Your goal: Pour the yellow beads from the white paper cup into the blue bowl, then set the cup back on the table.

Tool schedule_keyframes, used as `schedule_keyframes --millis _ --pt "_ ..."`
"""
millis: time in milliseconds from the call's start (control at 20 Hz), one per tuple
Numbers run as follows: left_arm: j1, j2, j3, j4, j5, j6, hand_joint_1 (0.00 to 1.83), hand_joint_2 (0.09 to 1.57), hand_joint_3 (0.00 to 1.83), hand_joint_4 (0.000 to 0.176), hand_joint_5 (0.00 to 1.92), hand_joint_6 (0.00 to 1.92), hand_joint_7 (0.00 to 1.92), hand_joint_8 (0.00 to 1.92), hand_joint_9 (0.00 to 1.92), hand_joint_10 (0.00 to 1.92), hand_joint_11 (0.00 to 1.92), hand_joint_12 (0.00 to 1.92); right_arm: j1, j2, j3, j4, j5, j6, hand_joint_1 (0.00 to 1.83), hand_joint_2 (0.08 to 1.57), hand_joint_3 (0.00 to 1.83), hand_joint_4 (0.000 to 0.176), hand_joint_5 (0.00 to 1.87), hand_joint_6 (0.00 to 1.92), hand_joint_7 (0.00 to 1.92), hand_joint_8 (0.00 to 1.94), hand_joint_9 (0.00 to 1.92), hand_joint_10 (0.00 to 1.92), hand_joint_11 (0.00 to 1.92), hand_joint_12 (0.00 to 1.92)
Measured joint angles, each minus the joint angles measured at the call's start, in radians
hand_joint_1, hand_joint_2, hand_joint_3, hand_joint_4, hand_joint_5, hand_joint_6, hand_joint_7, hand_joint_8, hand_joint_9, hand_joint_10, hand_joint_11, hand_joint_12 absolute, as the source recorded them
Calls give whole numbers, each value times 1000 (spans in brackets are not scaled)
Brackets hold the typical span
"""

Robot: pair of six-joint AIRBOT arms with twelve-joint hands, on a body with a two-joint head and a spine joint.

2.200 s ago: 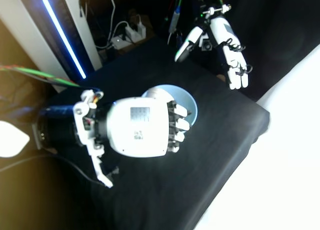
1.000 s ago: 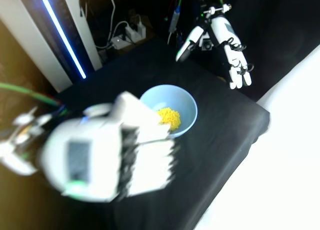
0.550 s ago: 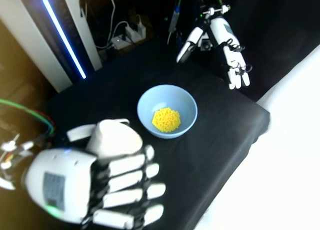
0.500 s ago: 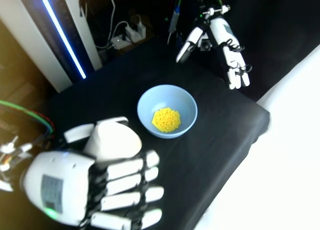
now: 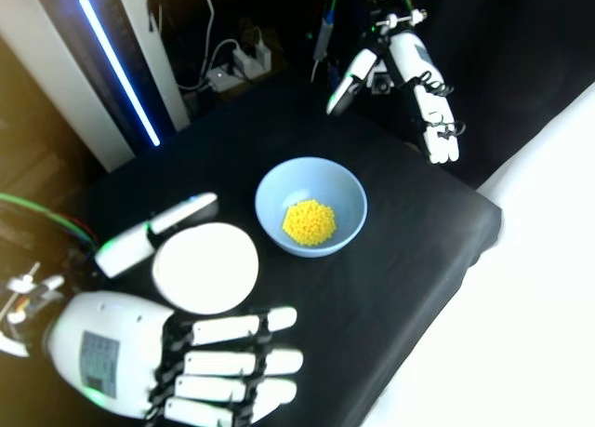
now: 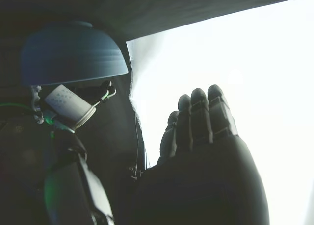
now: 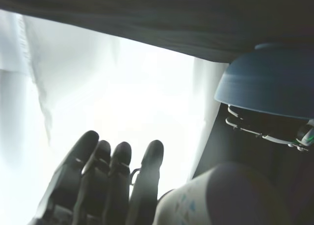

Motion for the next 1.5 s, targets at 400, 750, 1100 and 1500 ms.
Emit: schedule_keyframes --millis 400,750,1100,1500 --pt "31 12 -3 -18 -18 -3 523 797 3 55 71 2 285 6 244 0 0 235 -43 0 0 15 -2 -136 0 984 0 110 251 0 218 0 103 21 37 18" --pt "59 11 -6 -32 -34 -4 540 775 8 92 55 0 150 0 107 0 0 6 -80 -20 15 16 46 -162 0 994 4 138 248 5 171 0 70 2 0 0" --pt "87 -5 -4 -49 -60 -4 569 767 0 12 41 0 252 4 332 10 216 145 -143 -52 58 76 81 -163 0 1005 5 114 226 9 156 0 88 4 90 45" --pt "108 -21 0 -52 -72 -8 512 775 2 41 19 0 229 0 318 2 243 191 -167 -87 89 99 76 -164 0 1032 6 94 296 6 260 12 192 16 184 99"
